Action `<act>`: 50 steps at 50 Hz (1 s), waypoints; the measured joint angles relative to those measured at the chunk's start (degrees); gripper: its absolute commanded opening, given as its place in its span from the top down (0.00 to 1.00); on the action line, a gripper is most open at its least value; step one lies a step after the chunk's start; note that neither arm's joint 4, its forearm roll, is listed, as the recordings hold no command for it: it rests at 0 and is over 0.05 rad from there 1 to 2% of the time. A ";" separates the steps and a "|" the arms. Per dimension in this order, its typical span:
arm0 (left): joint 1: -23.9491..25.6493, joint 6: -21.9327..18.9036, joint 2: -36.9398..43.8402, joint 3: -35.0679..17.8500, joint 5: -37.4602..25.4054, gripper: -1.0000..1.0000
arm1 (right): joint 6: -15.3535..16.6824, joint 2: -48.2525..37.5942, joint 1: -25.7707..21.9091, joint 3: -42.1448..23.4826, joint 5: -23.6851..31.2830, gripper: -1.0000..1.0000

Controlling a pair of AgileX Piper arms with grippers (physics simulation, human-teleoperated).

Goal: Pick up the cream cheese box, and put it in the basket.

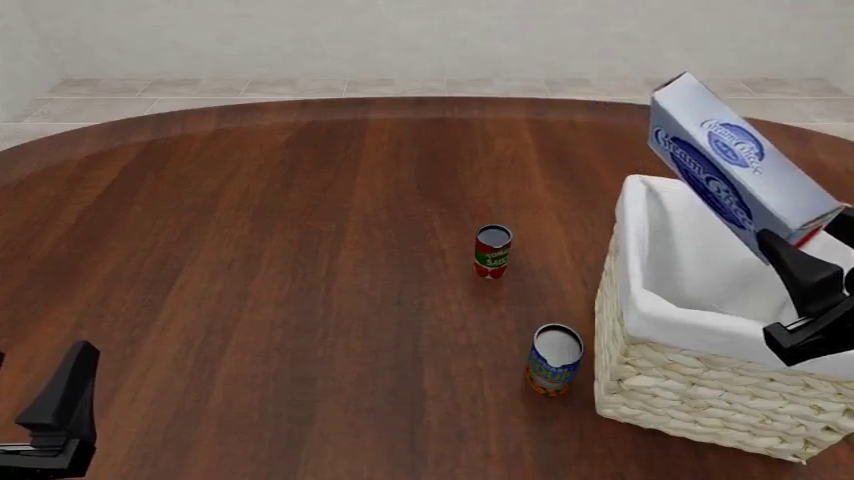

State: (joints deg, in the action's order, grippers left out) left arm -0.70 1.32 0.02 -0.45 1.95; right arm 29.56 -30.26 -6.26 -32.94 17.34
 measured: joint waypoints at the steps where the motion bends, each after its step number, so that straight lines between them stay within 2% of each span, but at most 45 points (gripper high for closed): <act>1: 0.00 0.01 0.00 0.00 0.00 0.00 | 0.11 0.07 0.09 0.01 0.12 1.00; 50: 0.07 -0.04 0.00 0.05 0.02 0.00 | 5.85 2.44 4.20 1.96 4.12 1.00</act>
State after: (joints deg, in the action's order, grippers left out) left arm -0.62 1.27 0.02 -0.40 1.98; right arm 35.41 -27.82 -2.05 -30.98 21.46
